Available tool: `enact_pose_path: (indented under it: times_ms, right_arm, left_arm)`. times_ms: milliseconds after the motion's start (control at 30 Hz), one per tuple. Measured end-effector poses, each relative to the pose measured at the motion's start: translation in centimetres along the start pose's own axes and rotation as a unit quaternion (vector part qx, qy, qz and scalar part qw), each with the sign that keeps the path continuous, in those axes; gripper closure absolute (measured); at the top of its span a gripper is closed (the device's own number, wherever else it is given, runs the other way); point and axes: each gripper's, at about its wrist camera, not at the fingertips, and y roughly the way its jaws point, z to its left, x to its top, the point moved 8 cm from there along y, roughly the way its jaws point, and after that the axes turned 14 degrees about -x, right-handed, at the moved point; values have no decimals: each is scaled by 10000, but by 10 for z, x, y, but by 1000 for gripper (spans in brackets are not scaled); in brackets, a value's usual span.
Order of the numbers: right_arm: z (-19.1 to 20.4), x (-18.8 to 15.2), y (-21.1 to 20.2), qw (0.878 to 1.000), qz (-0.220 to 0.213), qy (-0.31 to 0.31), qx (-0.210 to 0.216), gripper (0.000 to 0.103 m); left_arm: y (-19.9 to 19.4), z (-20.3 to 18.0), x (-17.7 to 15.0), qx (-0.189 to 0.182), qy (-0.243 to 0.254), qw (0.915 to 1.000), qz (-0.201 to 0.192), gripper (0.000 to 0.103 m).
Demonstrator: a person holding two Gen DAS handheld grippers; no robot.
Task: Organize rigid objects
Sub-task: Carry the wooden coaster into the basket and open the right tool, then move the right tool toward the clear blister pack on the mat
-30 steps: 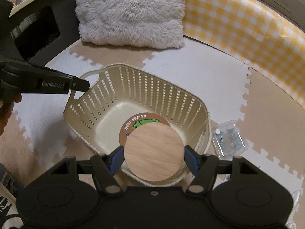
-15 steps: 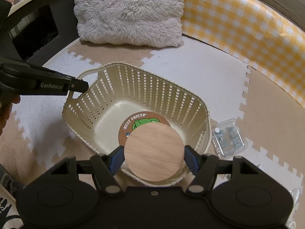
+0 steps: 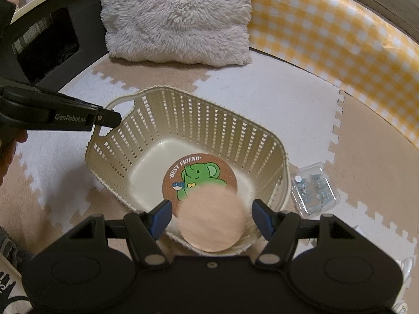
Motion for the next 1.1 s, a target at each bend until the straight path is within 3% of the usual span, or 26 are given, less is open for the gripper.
enact_pose_path:
  times_ms: [400, 500, 633, 800, 933, 1033, 1100]
  right_arm:
    - [0, 1, -2, 10000, -13, 25, 4, 34]
    - [-3, 7, -14, 9995, -194, 178, 151, 17]
    - [-21, 20, -40, 9971, -658, 376, 38, 14]
    - [-62, 35, -72, 9844, -1412, 1050, -36, 9]
    - [-104, 37, -82, 9667, -1954, 1586, -466, 1]
    - [-139, 31, -77, 9546, -2147, 1891, -833, 0]
    - [-155, 25, -69, 9539, -2144, 1793, -1098, 0]
  left_arm:
    - [0, 0, 1, 5, 10, 10000, 8, 98]
    - [0, 0, 1, 13, 17, 10000, 22, 97]
    - [0, 0, 1, 5, 5, 10000, 25, 97]
    - [-1, 0, 1, 4, 5, 10000, 26, 97]
    - [-1, 0, 1, 4, 8, 10000, 27, 97]
    - [0, 0, 1, 3, 7, 10000, 25, 97]
    - [0, 0, 1, 9, 11, 10000, 26, 97]
